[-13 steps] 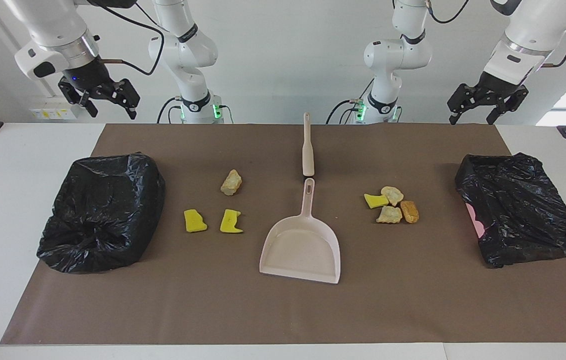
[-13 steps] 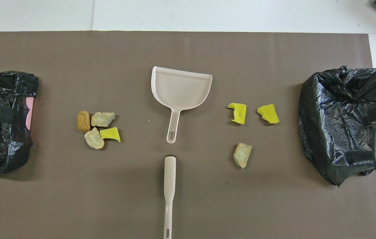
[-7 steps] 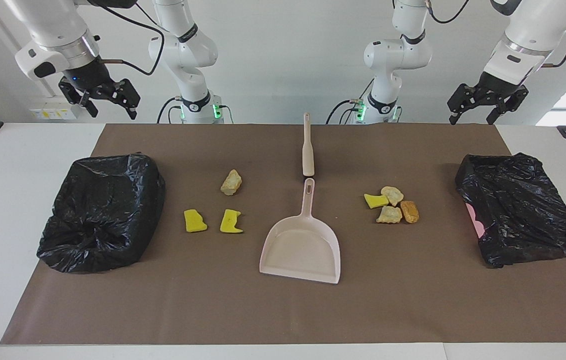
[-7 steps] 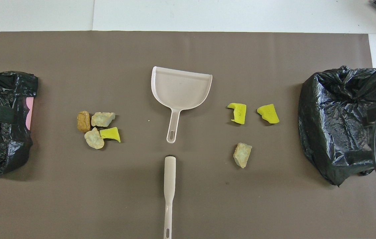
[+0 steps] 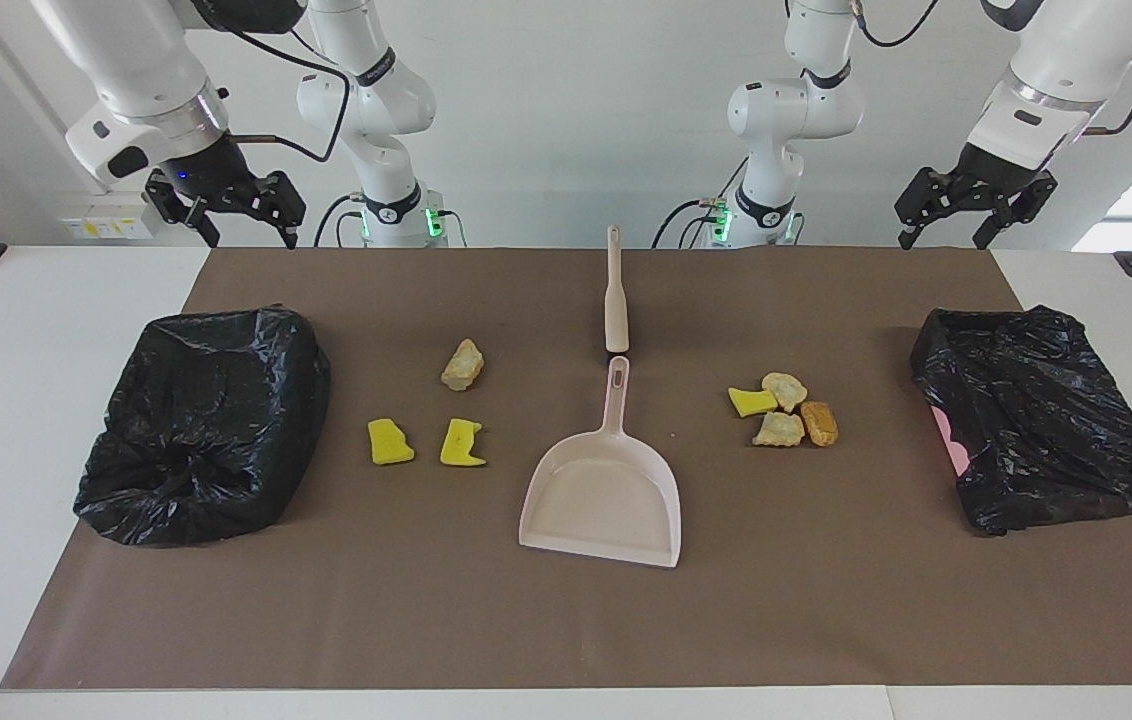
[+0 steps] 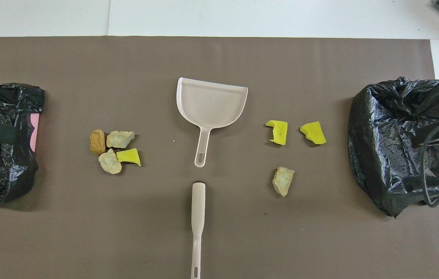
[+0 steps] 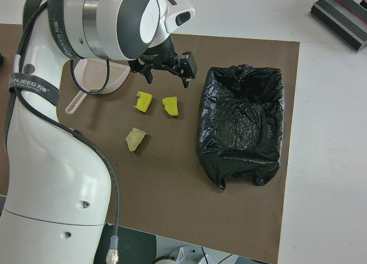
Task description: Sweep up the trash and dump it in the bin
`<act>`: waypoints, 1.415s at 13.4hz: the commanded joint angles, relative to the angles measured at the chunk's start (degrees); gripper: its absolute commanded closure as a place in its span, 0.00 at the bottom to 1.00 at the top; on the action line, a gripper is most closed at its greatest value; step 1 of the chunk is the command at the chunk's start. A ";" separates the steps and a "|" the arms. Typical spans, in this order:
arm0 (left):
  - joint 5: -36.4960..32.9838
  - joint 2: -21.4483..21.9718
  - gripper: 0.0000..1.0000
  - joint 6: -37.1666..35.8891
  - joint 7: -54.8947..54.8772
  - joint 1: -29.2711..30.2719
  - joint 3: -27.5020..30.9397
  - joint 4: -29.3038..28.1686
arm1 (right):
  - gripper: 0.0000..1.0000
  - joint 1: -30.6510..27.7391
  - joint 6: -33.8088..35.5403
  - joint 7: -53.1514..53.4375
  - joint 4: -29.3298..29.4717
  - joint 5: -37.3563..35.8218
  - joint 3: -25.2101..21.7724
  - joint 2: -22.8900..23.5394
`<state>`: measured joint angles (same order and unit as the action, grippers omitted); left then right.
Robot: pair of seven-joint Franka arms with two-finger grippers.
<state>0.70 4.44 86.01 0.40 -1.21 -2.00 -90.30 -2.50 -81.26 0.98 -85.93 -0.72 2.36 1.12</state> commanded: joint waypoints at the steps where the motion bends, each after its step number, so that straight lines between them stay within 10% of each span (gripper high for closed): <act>1: 0.01 0.66 0.00 -0.67 -0.31 0.07 0.15 -0.23 | 0.00 1.95 -2.66 1.04 -0.73 -0.25 0.98 1.59; 19: 0.01 0.40 0.00 -0.15 -0.13 -0.28 0.06 0.03 | 0.00 20.33 -27.89 30.63 -3.37 2.37 1.15 20.04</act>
<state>0.70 4.44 86.01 0.40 -1.21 -2.01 -90.30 16.50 -108.03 27.19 -90.90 -0.20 3.45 18.85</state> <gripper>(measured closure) 0.000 0.000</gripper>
